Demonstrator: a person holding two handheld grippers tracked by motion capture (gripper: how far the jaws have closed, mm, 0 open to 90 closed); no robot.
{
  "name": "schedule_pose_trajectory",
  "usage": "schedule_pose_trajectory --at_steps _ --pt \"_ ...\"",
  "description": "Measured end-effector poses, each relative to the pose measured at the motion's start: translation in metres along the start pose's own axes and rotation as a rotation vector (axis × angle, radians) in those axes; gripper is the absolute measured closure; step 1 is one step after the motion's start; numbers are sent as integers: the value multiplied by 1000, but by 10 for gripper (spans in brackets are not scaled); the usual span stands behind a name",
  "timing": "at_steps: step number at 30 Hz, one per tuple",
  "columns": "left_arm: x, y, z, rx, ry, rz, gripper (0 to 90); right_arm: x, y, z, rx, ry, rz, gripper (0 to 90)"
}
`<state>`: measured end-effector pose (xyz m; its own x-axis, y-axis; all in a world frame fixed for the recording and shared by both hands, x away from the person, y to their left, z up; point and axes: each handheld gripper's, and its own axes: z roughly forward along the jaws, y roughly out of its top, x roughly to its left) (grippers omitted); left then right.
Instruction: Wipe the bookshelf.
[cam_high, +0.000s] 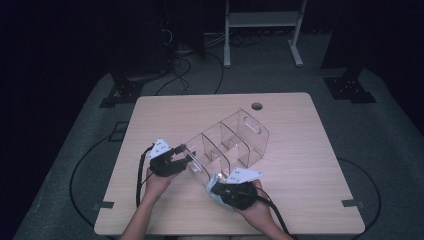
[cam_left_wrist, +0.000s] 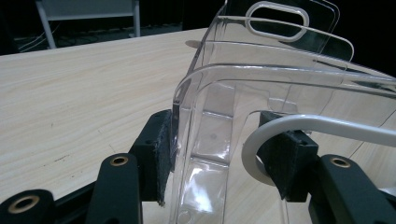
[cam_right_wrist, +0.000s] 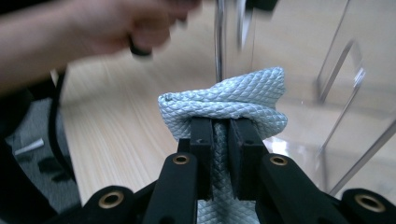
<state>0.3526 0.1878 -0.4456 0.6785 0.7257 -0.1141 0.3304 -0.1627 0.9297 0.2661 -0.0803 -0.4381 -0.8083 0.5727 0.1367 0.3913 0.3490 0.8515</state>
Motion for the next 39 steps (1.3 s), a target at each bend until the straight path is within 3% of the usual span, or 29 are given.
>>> schedule_pose_trajectory --at_steps 5,10,19,25,29,32,39 --pt "-1 0 0 3 -3 9 459 3 32 -20 -63 0 -19 811" --pt "-3 1 1 4 0 19 459 4 50 -18 -56 -11 -54 810" --pt "-2 1 2 4 12 17 462 2 16 -13 -43 5 -4 813" --pt "-2 1 2 2 18 16 463 -7 -20 19 64 18 40 812" --pt "-2 1 2 -1 18 12 464 -9 -36 36 129 6 37 811" --pt "-1 1 3 -5 17 9 464 -9 -32 34 133 11 43 810" --pt "-1 1 2 -1 16 6 465 -4 -6 6 1 16 34 810"
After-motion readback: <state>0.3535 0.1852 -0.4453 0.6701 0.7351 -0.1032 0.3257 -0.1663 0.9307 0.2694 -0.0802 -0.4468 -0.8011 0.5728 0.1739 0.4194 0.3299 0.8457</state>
